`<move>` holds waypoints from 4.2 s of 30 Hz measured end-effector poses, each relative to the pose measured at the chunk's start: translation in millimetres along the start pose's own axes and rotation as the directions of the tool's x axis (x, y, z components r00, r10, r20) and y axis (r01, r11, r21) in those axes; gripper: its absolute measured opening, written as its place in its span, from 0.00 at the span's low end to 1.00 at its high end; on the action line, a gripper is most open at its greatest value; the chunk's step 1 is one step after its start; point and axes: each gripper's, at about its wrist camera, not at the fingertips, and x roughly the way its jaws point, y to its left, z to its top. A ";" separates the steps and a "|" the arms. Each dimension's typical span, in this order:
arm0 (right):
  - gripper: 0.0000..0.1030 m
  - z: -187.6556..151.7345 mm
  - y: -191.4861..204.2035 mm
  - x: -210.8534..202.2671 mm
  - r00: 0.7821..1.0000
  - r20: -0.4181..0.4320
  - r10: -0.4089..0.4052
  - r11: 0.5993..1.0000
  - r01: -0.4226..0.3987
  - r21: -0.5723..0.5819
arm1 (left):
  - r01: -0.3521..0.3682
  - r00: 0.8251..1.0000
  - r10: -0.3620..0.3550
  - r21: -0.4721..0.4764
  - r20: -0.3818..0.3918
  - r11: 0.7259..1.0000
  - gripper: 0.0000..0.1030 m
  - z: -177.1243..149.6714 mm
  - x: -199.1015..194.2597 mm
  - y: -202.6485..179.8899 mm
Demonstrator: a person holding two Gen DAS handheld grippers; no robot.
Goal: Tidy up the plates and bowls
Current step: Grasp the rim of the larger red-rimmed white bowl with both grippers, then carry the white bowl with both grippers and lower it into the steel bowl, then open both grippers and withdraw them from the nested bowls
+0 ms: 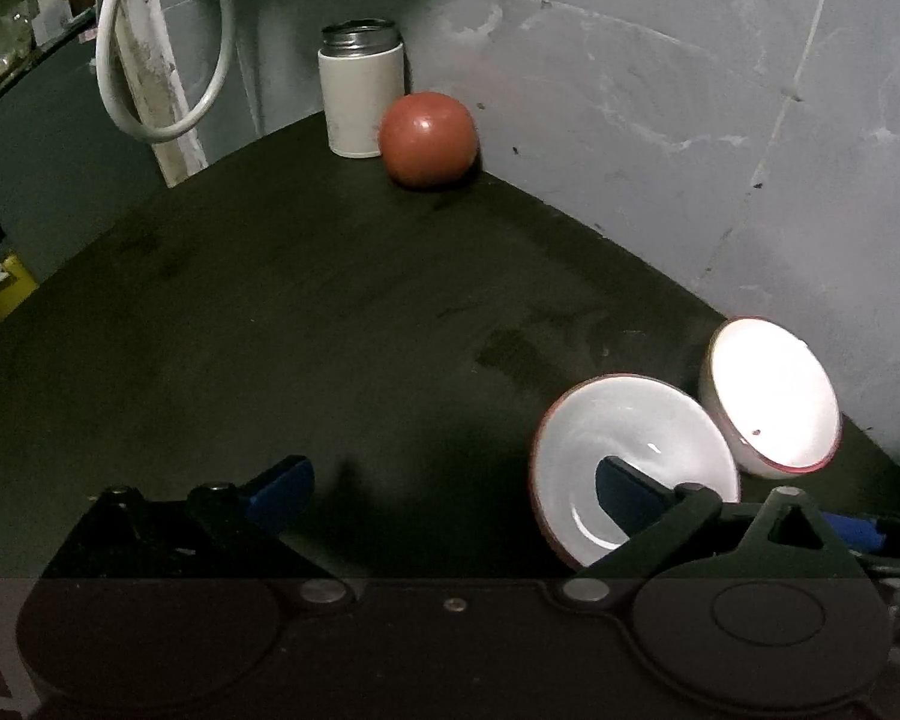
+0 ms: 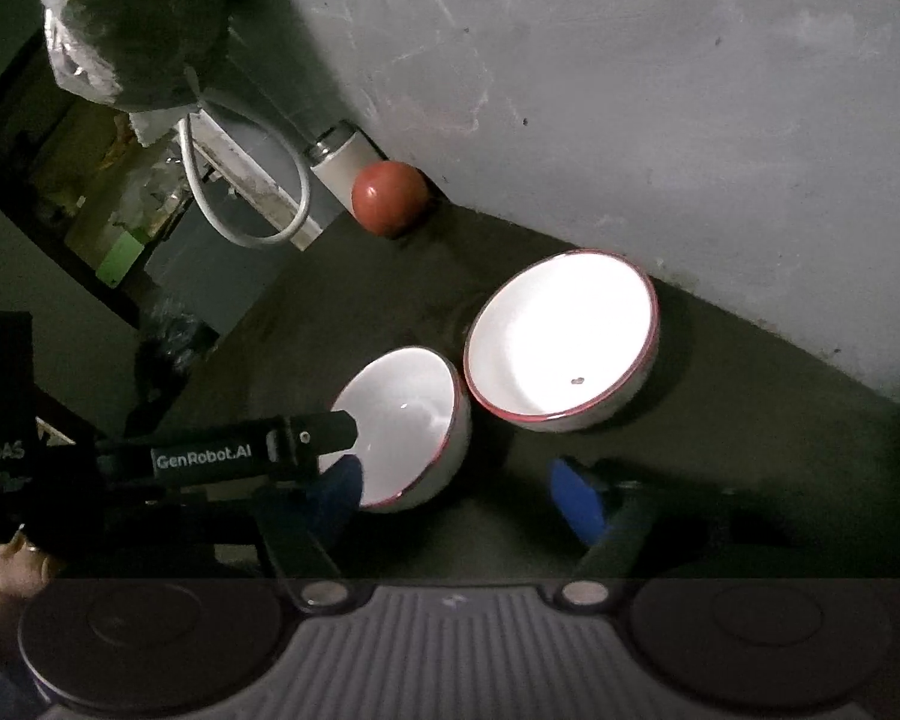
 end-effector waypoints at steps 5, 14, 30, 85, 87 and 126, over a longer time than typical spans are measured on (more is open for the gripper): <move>0.53 0.9 0.6 11.4 1.000 -0.017 -0.001 1.000 0.001 0.018 | -0.002 1.000 0.002 0.004 -0.005 1.000 0.87 0.0 1.0 -0.3; 0.32 5.9 -0.2 22.0 1.000 -0.024 0.004 0.999 -0.002 0.052 | 0.034 0.999 -0.036 -0.051 -0.040 0.998 0.81 -1.5 4.7 3.2; 0.24 10.4 5.7 29.6 0.999 -0.052 -0.014 0.999 0.016 0.043 | 0.188 0.977 -0.199 -0.144 -0.073 0.972 0.20 -7.4 7.3 9.8; 0.19 -61.3 27.3 -107.2 0.945 -0.318 0.081 0.935 -0.182 -0.304 | 0.215 0.970 -0.243 -0.361 -0.032 0.908 0.12 -158.8 -135.0 -24.8; 0.19 -62.2 27.4 -106.7 0.942 -0.326 0.075 0.933 -0.182 -0.311 | 0.206 0.970 -0.240 -0.365 -0.049 0.908 0.12 -162.2 -136.1 -26.7; 0.24 -57.0 35.3 -82.3 0.910 -0.413 -0.021 0.920 -0.144 -0.364 | 0.174 0.951 -0.262 -0.416 -0.164 0.892 0.14 -152.2 -115.5 -24.8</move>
